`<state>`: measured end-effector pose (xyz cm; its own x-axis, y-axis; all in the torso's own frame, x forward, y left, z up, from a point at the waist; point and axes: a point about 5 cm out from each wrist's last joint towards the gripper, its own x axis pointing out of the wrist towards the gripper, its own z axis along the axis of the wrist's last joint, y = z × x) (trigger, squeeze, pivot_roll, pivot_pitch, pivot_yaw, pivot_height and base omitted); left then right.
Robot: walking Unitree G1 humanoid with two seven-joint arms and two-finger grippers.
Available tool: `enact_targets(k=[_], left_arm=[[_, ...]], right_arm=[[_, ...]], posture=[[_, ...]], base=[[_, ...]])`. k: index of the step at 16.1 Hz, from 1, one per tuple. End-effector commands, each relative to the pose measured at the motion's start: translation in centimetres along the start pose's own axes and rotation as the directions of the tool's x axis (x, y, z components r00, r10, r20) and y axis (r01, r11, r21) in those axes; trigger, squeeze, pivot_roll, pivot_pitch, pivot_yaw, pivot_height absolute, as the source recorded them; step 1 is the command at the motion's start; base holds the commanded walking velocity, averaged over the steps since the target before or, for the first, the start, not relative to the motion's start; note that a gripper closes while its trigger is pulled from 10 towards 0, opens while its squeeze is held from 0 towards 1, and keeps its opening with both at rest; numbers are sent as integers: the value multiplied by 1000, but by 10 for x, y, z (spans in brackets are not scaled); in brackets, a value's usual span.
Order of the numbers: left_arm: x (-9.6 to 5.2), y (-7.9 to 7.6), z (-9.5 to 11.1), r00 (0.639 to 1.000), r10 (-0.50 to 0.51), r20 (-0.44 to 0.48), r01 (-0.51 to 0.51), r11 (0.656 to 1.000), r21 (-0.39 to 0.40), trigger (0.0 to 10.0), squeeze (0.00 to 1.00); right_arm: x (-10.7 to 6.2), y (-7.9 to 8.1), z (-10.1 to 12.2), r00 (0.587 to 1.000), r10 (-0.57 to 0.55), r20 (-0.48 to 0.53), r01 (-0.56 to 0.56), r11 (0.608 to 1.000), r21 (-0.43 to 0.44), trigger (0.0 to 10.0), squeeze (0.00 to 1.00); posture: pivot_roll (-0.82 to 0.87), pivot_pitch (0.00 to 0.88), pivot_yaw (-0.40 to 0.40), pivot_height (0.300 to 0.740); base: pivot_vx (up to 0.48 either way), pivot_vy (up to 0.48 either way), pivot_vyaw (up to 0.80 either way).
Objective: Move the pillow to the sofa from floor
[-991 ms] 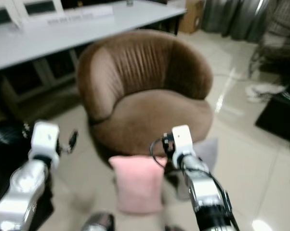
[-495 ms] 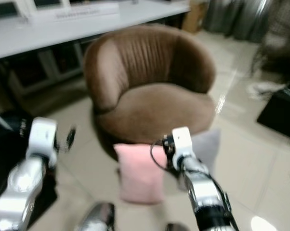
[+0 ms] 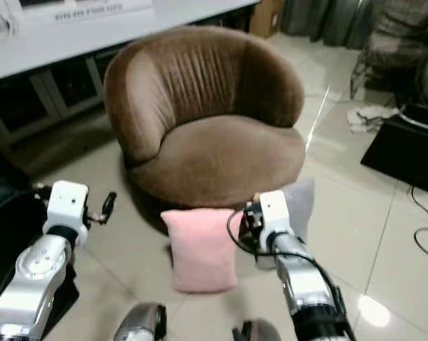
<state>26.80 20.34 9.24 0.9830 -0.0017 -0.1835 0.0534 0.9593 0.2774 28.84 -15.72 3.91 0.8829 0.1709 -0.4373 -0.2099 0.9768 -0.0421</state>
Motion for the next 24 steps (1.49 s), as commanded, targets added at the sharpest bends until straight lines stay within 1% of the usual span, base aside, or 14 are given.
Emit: enact_targets(k=[1, 3, 6, 11, 13, 15, 24], left_arm=[[1, 2, 1, 1000, 2, 1, -2, 1000, -1, 10000, 0], [1, 2, 1, 1000, 1, 1, -1, 1000, -2, 10000, 0], [1, 1, 1, 1000, 2, 0, -2, 1000, -4, 10000, 0], [1, 1, 1, 1000, -5, 0, 5, 1000, -6, 10000, 0], [2, 0, 1, 1000, -8, 0, 8, 1000, -6, 10000, 0], [2, -1, 1, 1000, -10, -1, 10, 1000, -6, 10000, 0], [1, -2, 1, 1000, -7, 1, 7, 1000, -12, 10000, 0]], right_arm=[[2, 4, 7, 1000, 18, 23, -18, 1000, -17, 10000, 0], [3, 4, 8, 1000, 19, 22, -19, 1000, -22, 10000, 0], [2, 4, 8, 1000, 10, 21, -9, 1000, -6, 10000, 0], [2, 3, 9, 1000, 4, 23, -3, 1000, -9, 10000, 0], [2, 3, 9, 1000, -2, 18, 2, 1000, 6, 10000, 0], [2, 2, 10, 1000, -3, 18, 3, 1000, 1, 10000, 0], [1, 2, 12, 1000, 2, 22, -2, 1000, -14, 10000, 0]], posture=[[94, 0, 25, 662], [96, 0, 23, 662], [96, 0, 23, 662], [96, 0, 23, 662], [91, 0, 24, 662], [89, 0, 25, 662], [91, 0, 22, 662]], base=[[277, 0, 494], [277, 0, 800], [277, 0, 0], [279, 0, 0], [276, 0, -781], [277, 0, -781], [277, 0, 0]])
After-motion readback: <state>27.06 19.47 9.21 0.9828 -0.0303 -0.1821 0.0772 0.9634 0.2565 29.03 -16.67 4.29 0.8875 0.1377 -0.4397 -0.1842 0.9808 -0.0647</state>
